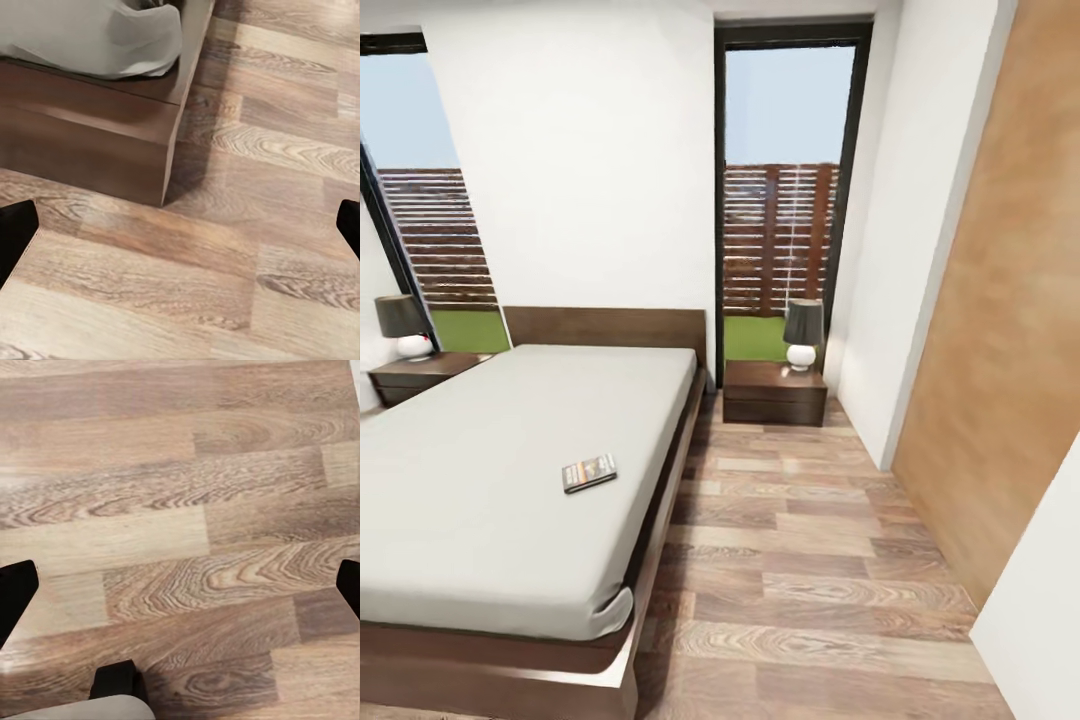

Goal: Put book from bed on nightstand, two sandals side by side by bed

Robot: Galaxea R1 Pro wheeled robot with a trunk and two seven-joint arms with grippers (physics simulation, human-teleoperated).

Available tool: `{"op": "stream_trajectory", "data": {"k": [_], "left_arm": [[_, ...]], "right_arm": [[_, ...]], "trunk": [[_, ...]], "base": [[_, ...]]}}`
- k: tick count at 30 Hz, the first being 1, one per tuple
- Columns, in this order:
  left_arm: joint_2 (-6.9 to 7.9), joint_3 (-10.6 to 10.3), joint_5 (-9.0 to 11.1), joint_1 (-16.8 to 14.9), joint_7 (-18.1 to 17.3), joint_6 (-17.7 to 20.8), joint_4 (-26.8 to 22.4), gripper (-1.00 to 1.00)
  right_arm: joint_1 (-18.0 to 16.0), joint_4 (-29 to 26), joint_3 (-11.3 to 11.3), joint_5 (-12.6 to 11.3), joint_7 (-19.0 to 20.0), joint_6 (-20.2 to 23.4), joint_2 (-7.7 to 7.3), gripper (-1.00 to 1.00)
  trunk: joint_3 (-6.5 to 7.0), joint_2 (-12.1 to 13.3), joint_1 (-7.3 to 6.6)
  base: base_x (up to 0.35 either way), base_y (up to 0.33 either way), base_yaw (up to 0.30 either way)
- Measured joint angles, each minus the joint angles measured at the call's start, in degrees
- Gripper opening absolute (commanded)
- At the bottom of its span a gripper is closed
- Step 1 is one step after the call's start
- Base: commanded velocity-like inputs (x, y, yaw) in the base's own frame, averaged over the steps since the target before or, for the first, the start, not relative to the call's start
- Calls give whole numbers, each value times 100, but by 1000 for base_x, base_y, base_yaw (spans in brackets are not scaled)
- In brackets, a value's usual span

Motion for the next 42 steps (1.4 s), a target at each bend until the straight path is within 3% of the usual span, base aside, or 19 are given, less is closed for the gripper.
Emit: {"op": "stream_trajectory", "data": {"k": [23,35,42], "left_arm": [[0,-4,-4,0,0,0,14,100],[0,-4,-6,-1,0,0,10,100],[0,-4,-8,-1,0,7,12,100]], "right_arm": [[0,0,0,-8,3,0,0,100],[0,0,-1,-7,3,0,0,100],[0,0,-1,2,3,-1,0,100]], "trunk": [[0,0,1],[0,0,2],[0,0,-1]], "base": [[72,-17,291],[9,-3,87],[254,0,203]]}}
